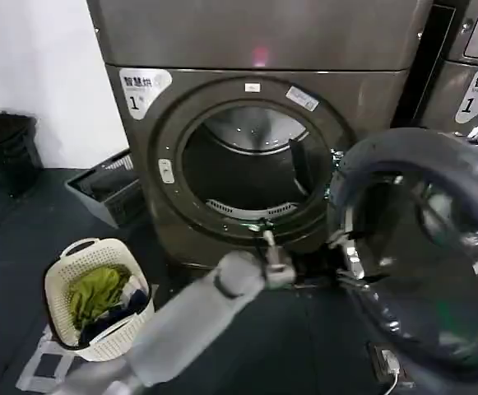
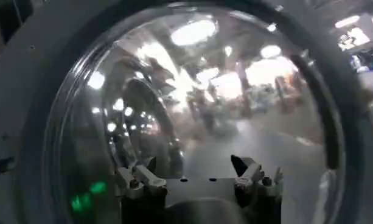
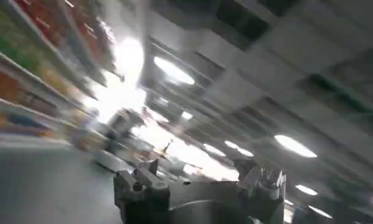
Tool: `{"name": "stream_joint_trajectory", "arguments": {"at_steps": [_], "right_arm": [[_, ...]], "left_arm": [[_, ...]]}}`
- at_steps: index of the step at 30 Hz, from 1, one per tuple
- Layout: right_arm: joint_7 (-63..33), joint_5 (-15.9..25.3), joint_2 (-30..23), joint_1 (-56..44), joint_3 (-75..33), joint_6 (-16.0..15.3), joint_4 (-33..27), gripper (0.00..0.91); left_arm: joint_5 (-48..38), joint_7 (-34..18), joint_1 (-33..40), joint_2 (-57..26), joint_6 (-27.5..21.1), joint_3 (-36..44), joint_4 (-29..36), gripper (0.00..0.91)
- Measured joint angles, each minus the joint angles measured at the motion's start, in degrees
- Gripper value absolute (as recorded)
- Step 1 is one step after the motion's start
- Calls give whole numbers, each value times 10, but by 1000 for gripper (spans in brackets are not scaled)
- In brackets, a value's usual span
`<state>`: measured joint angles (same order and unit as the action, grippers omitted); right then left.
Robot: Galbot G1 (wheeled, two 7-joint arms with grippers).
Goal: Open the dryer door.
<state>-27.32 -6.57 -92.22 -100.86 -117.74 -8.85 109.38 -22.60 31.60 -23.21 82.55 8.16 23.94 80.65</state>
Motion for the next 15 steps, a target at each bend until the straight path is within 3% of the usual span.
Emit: {"name": "stream_joint_trajectory", "arguments": {"at_steps": [3,7,11,15], "right_arm": [[-9,21,0,7,-32,-24,-13,907],[-13,35,0,4,-69,-27,-22,907],[-6,33,0,7,-86,-50,-10,907],[-14,18,0,13,-92,-46,-5,907]], "left_arm": [[9,-36,-3,24,-4,11,-12,907],[19,-73,-10,54,-14,10,-27,907],[22,-77,-14,79,-17,13,-36,907],[21,-74,-12,95,-19,14,-35,907]]}}
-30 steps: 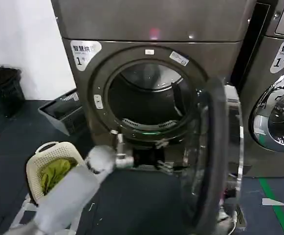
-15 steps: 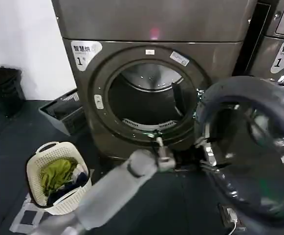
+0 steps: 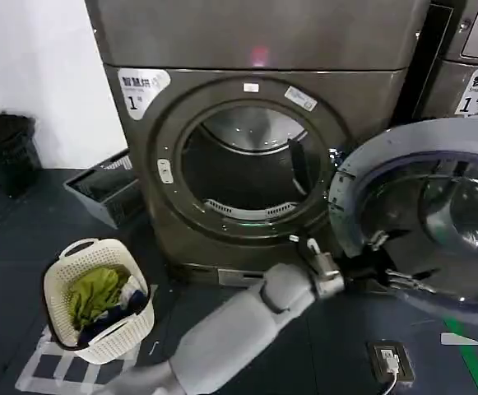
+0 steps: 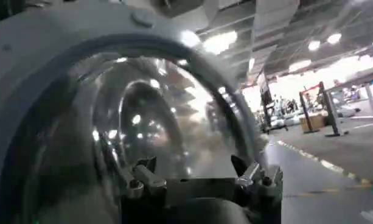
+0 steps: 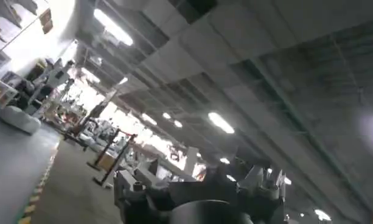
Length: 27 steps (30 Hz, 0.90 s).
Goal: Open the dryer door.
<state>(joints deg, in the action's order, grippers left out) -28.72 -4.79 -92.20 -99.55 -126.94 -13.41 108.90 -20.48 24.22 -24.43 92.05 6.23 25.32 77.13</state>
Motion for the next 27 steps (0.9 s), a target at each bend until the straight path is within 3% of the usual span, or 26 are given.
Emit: {"name": "stream_joint_trajectory", "arguments": {"at_steps": [6,11,16,20,27], "right_arm": [[-4,0,0,1,-11,15,-26,907],[-3,2,0,3,-10,21,-50,907],[2,3,0,8,-4,21,-64,907],[5,3,17,5,-1,22,-82,907],[24,-2,52,2,3,21,-106,907]], "left_arm": [[13,24,-17,-14,-61,-20,34,907],[4,3,-51,-52,-122,-63,110,907],[-30,-36,-95,-150,-174,-99,210,907],[-96,-94,-109,-237,-246,-138,274,907],[-219,-131,-127,-382,-345,-207,333,907]]}}
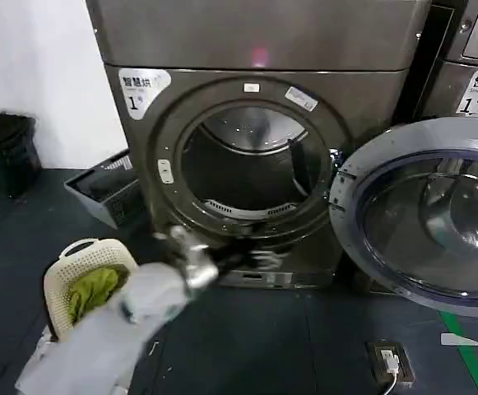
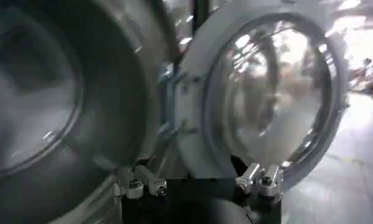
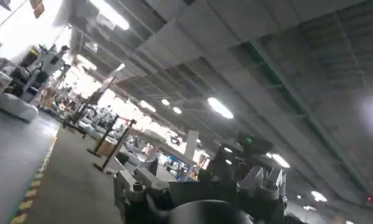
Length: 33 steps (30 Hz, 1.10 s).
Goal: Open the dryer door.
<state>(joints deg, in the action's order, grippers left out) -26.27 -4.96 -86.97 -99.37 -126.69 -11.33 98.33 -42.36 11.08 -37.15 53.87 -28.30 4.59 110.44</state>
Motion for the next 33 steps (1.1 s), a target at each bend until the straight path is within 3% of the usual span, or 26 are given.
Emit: {"name": "stream_joint_trajectory", "arguments": {"at_steps": [6,9,25,33], "right_arm": [[18,1,8,6,22,11,-2,907],[22,3,11,10,39,17,-3,907],[27,20,7,27,116,33,2,907],[28,24,1,32,143,44,1,907]], "left_arm": [[-54,3,0,-83,-94,-78,-22,907],[-96,-19,12,-116,-140,-95,-44,907],[-256,-84,51,-261,-139,-35,-109,907],[-388,-145,72,-334,-139,15,-120,907]]}}
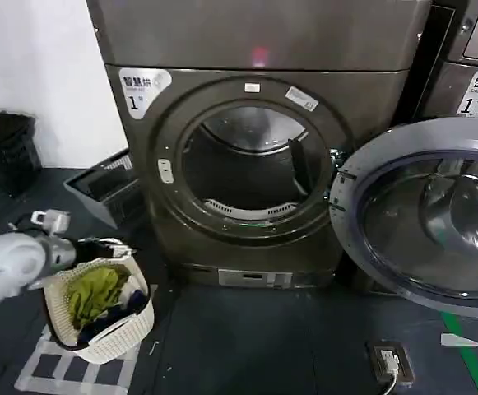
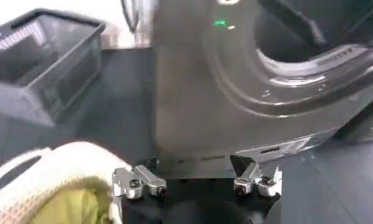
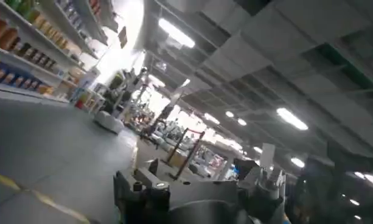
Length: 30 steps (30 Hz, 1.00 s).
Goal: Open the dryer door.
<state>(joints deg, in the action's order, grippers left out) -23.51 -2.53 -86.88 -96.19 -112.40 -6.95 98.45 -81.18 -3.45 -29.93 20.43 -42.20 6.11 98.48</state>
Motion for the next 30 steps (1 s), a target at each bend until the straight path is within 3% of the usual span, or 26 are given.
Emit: {"name": "stream_joint_trajectory", "arguments": {"at_steps": [9,20,25,30], "right_arm": [[1,1,0,-4,6,7,-5,907],[10,-2,0,-2,7,14,-10,907],[13,-35,0,-2,1,13,-8,907],[20,-69,-3,-1,-7,18,-8,907]], "left_arm": [[-95,-67,32,-21,0,54,-27,907],[-252,-201,4,-41,0,15,-66,907],[-352,-283,-5,-44,0,-7,-81,907],[-431,-323,-19,-53,0,-26,-85,907]]}}
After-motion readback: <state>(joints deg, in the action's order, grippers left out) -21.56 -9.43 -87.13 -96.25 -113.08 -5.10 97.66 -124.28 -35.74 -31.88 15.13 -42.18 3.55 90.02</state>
